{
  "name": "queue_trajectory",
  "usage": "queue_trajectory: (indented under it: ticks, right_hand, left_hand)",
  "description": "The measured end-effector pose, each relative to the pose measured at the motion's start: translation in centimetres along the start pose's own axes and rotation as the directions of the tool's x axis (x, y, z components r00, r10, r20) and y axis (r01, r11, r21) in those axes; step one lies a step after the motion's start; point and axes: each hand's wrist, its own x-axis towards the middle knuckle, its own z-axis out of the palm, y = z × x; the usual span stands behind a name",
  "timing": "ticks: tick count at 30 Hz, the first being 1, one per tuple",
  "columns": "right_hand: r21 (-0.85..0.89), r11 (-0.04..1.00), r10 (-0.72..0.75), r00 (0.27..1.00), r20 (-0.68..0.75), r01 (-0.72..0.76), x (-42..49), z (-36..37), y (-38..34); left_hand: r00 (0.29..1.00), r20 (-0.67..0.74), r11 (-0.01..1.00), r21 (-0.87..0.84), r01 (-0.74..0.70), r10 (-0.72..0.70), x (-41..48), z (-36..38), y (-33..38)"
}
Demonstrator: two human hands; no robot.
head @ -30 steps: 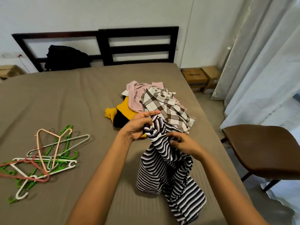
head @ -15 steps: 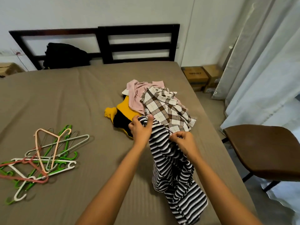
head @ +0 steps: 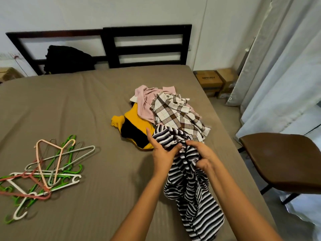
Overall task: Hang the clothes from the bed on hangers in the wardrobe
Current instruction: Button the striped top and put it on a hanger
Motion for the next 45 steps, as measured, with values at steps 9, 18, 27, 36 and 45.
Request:
queue_trajectory:
  ticks: [9, 18, 27, 36, 45]
  right_hand:
    - [0.019, 0.998, 0.063, 0.995, 0.077, -0.064, -0.4, -0.6, 0.1]
    - [0.114, 0.989, 0.095, 0.995, 0.03, -0.098, 0.0, -0.6, 0.1]
    - [-0.49, 0.725, -0.601, 0.792, -0.107, 0.484, -1.7, -1.5, 1.3]
    - [-0.447, 0.658, -0.663, 0.748, 0.039, 0.606, -3.6, -1.3, 1.9]
    - [-0.1, 0.842, -0.532, 0.847, 0.007, 0.53, -4.3, -0.9, 2.2]
  left_hand:
    - [0.834, 0.202, 0.678, -0.502, 0.538, -0.513, 3.1, 0.6, 0.4]
    - [0.954, 0.197, 0.973, 0.024, 0.228, -0.228, -0.4, 0.8, -2.6]
    - [0.914, 0.256, 0.924, -0.136, 0.357, -0.316, 0.1, -0.8, 0.4]
    - [0.927, 0.291, 0.958, -0.088, 0.272, -0.236, -0.1, -0.8, 0.8]
    - [0.909, 0.392, 0.986, -0.033, 0.166, -0.14, -0.6, -1.1, 0.6]
